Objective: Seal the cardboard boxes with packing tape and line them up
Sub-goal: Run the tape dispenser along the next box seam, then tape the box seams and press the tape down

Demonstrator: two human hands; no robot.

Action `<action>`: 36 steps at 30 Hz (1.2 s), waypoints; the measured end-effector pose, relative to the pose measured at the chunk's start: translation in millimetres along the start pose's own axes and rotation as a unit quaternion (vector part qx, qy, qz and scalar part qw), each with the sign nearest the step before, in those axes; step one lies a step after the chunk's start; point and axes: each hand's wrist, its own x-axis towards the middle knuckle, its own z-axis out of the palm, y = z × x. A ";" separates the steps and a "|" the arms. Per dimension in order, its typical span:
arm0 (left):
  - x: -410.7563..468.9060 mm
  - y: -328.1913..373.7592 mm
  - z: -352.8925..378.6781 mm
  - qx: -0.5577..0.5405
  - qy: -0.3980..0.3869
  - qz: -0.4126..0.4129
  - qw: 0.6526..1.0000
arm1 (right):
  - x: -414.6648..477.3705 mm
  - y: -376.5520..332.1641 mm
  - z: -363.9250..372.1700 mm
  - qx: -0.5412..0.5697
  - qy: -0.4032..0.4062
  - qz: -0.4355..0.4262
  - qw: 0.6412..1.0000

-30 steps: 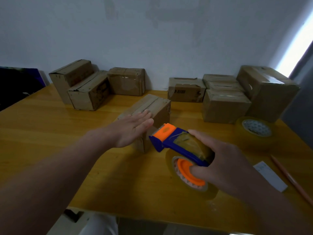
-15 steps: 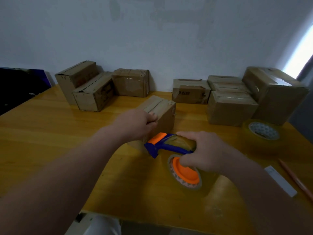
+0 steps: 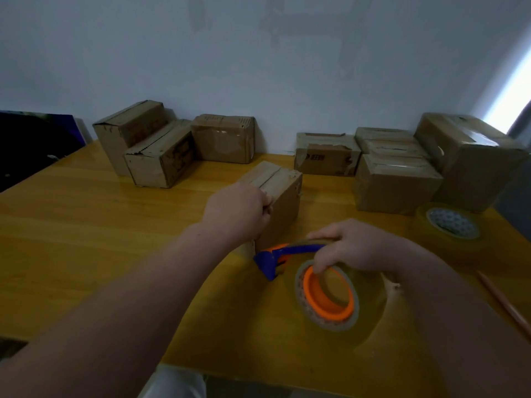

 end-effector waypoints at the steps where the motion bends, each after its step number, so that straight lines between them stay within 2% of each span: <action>1: 1.1 0.8 1.4 0.000 0.001 -0.006 1.000 | -3.6 1.8 -2.4 0.001 0.018 0.005 1.000; 5: 3.9 10.0 10.2 0.030 0.005 -0.058 0.998 | -19.3 14.6 -11.8 -0.018 0.147 0.033 0.988; 10: -0.9 20.2 22.2 0.043 0.045 -0.077 0.995 | -17.3 30.8 -2.6 -0.044 0.324 0.030 0.945; 15: -7.6 25.7 25.8 0.057 0.081 -0.058 0.993 | 7.8 44.2 28.2 -0.121 0.414 0.022 0.902; 18: -10.7 25.0 24.9 0.065 0.090 -0.052 0.993 | 19.4 52.9 49.3 -0.168 0.423 0.032 0.890; 21: -13.1 24.6 24.3 0.058 0.091 -0.046 0.993 | 23.3 57.4 63.7 -0.196 0.395 0.066 0.895; 28: -12.9 19.7 26.4 0.046 0.072 -0.023 0.996 | 24.2 54.5 66.9 -0.201 0.381 0.067 0.900; 32: -15.9 9.5 14.4 0.035 -0.001 0.030 0.999 | 20.8 50.8 63.4 -0.208 0.372 0.077 0.901; 36: -20.7 -19.1 -1.4 -0.025 -0.055 0.076 0.995 | 18.4 41.9 59.9 -0.221 0.385 0.063 0.894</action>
